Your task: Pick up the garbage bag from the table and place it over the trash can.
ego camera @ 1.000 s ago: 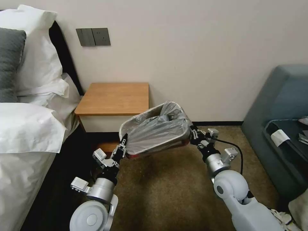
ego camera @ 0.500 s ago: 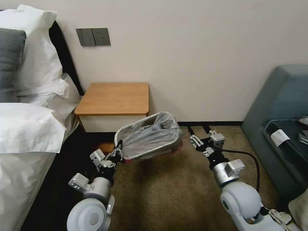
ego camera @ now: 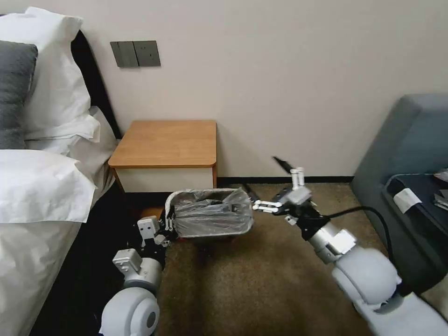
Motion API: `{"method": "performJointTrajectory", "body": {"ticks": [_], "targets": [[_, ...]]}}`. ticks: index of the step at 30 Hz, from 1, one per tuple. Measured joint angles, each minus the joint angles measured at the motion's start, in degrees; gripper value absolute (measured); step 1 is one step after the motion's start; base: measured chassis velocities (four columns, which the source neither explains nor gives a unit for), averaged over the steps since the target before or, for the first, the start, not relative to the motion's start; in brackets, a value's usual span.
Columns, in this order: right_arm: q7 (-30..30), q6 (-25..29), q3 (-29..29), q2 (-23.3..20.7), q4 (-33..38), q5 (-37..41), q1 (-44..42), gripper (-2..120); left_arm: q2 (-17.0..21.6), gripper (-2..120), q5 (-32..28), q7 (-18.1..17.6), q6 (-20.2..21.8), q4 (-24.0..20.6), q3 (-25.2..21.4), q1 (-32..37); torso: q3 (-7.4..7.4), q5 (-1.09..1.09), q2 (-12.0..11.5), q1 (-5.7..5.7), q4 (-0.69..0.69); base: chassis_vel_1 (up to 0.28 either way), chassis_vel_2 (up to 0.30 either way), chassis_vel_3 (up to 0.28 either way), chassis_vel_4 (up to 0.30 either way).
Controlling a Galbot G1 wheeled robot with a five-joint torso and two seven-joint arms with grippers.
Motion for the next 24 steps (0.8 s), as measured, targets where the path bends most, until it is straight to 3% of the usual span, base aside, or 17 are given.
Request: {"method": "performJointTrajectory", "body": {"ticks": [3,4,6,9,10,11,14,15,18,21,24], "targets": [[-0.88,-5.61,-7.05,-5.45,0.23,2.95,6.99,62,-0.09,8,5.06,0.98,-0.77,0.98,0.41,-0.26,0.0,0.0,0.0,0.0,-0.01,0.0,0.0,0.0,0.0],[-0.88,-5.61,-7.05,-5.45,0.23,2.95,6.99,62,-0.09,8,5.06,0.98,-0.77,0.98,0.41,-0.26,0.0,0.0,0.0,0.0,-0.01,0.0,0.0,0.0,0.0],[-0.22,-11.25,-15.32,-7.39,0.07,7.05,14.64,51,-0.23,8,6.84,1.35,-1.02,1.59,0.66,-0.94,0.0,0.01,0.0,0.0,-0.01,0.0,0.0,0.0,0.0],[0.08,-14.73,-20.67,-7.43,-1.07,8.98,20.25,44,-0.36,8,7.3,1.41,-1.04,1.85,0.84,-1.34,0.0,-0.02,0.0,0.0,-0.01,0.0,0.0,0.0,0.0],[0.19,-17.33,-25.36,-6.77,-3.12,10.18,24.87,37,-0.51,8,7.63,1.39,-1.03,2.06,0.93,-1.66,0.01,-0.01,0.0,0.0,0.0,0.0,0.0,0.0,0.0],[0.19,-17.33,-25.36,-6.77,-3.12,10.18,24.87,37,-0.51,8,7.63,1.39,-1.03,2.06,0.93,-1.66,0.01,-0.01,0.0,0.0,0.0,0.0,0.0,0.0,0.0],[-0.69,-21.62,-34.6,-4.17,-8.66,11.86,33.31,22,-0.82,8,8.07,1.25,-0.99,2.44,0.97,-1.88,0.0,0.01,0.0,0.0,-0.01,0.0,0.0,0.0,0.0],[-0.69,-21.62,-34.6,-4.17,-8.66,11.86,33.31,22,-0.82,8,8.07,1.25,-0.99,2.44,0.97,-1.88,0.0,0.01,0.0,0.0,-0.01,0.0,0.0,0.0,0.0],[-1.42,-23.35,-44.54,-1.51,-14.15,12.17,41.89,8,-1.02,8,8.25,1.26,-0.92,2.87,0.99,-1.91,0.01,-0.01,0.0,0.0,0.0,0.0,0.0,0.0,0.0],[-1.68,-23.62,-47.9,-0.09,-16.37,12.14,45.32,0,-1.06,8,8.42,1.37,-0.9,3.06,1.05,-2.01,0.01,-0.01,0.0,0.0,0.01,0.0,0.0,0.0,0.0],[-2.33,-23.93,-52.02,2.31,-19.95,12.07,49.45,0,-1.12,8,9.14,1.62,-0.89,3.42,1.28,-2.2,0.01,0.01,0.0,0.0,0.0,0.0,0.0,0.0,0.0]]}}
